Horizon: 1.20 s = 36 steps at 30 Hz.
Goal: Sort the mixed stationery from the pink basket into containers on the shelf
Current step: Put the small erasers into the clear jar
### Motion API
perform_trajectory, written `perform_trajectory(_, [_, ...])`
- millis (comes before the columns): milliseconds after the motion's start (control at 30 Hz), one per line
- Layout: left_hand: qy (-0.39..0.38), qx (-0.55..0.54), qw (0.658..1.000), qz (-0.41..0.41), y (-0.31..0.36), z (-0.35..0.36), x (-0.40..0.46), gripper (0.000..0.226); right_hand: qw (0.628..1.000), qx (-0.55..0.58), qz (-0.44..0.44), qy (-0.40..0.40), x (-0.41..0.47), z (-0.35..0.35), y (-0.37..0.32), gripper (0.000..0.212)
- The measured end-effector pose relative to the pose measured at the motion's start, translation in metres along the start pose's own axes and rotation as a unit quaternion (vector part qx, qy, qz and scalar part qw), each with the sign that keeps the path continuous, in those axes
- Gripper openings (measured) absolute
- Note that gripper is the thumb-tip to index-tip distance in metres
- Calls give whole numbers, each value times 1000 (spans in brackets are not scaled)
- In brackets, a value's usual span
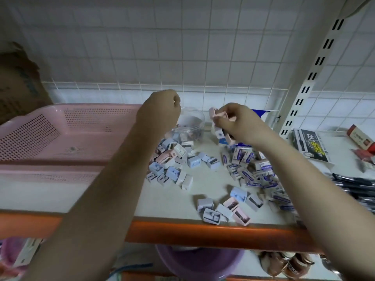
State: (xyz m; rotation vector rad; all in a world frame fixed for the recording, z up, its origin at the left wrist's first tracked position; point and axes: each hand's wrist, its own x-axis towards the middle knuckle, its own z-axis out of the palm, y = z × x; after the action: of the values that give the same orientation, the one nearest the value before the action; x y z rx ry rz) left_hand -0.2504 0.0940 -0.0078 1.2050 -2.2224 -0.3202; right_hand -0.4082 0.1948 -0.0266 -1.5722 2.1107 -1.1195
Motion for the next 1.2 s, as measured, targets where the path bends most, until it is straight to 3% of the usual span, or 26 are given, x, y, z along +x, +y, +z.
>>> perform_trajectory(67, [52, -25, 998, 16, 5, -3, -45, 26, 999, 38, 2, -21, 27, 6, -16, 20])
perform_trajectory(167, [32, 23, 999, 28, 9, 7, -98, 27, 997, 44, 10, -69, 62, 22, -32, 21])
perform_trajectory(333, [-13, 105, 994, -16, -9, 34, -127, 29, 990, -42, 52, -122, 99, 54, -43, 23])
perform_trajectory(533, [-108, 143, 978, -103, -18, 48, -135, 87, 984, -22, 85, -152, 112, 72, -36, 24])
perform_trajectory(633, [-144, 125, 973, -129, -21, 54, -130, 99, 987, -53, 50, -143, 106, 64, -33, 31])
perform_trajectory(800, [-135, 122, 975, -124, -25, 62, -118, 85, 984, -126, -53, -114, 60, 36, -27, 20])
perform_trajectory(1000, [-61, 155, 984, -62, -38, 76, -124, 74, 981, -112, -51, -152, -30, 12, 3, 12])
perform_trajectory(1200, [-47, 127, 990, -28, -41, 76, -125, 66, 976, -135, -46, -163, -90, 23, 32, 37])
